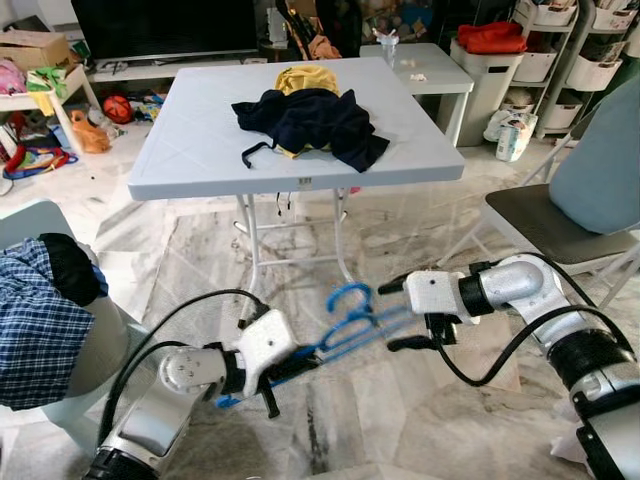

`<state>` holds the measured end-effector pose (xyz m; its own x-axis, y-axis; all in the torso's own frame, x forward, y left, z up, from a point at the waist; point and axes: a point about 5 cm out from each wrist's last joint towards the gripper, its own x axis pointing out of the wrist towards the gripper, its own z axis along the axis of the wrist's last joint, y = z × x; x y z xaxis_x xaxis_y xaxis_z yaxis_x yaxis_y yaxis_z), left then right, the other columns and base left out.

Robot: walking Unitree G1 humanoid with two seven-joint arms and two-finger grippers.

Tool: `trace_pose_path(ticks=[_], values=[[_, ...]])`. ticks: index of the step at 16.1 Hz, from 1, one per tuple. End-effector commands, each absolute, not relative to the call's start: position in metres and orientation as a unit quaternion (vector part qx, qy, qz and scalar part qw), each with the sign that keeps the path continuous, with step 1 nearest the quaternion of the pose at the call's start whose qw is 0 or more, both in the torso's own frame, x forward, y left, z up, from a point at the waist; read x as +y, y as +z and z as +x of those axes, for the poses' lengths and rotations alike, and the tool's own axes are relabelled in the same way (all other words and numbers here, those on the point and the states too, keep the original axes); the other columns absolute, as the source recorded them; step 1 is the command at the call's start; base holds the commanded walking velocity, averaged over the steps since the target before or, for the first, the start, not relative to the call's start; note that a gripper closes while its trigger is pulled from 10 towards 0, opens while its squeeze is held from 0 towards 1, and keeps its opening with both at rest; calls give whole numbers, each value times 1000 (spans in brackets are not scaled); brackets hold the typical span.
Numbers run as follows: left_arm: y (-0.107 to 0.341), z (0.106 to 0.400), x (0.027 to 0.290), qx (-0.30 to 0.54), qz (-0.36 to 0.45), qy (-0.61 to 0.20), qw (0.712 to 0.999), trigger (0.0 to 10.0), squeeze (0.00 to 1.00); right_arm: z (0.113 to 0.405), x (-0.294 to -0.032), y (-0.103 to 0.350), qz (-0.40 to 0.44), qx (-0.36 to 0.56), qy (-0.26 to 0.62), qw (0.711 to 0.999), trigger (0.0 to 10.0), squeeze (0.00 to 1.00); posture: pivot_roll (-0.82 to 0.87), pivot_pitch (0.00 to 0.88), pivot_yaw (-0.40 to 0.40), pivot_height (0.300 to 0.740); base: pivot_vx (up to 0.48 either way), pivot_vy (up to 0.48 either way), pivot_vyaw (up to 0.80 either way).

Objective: Hang hanger

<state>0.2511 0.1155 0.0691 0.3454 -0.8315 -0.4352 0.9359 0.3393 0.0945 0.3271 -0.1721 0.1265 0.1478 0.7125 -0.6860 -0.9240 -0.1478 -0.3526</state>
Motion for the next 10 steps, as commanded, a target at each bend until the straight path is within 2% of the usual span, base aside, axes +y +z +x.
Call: trace_pose_path(ticks=[1, 5, 10], values=[[73, 256, 116, 148, 191, -560, 793, 10000, 0, 330, -176, 132, -428, 150, 643, 618, 0, 0, -87, 0, 37, 740, 0, 0, 0], [72, 258, 111, 143, 201, -570, 783, 10000, 0, 333, -193, 131, -469, 219, 628, 581, 0, 0, -93, 0, 38, 740, 0, 0, 0], [70, 259, 107, 137, 204, -574, 781, 10000, 0, 334, -202, 132, -469, 257, 625, 568, 0, 0, -98, 0, 36, 740, 0, 0, 0]])
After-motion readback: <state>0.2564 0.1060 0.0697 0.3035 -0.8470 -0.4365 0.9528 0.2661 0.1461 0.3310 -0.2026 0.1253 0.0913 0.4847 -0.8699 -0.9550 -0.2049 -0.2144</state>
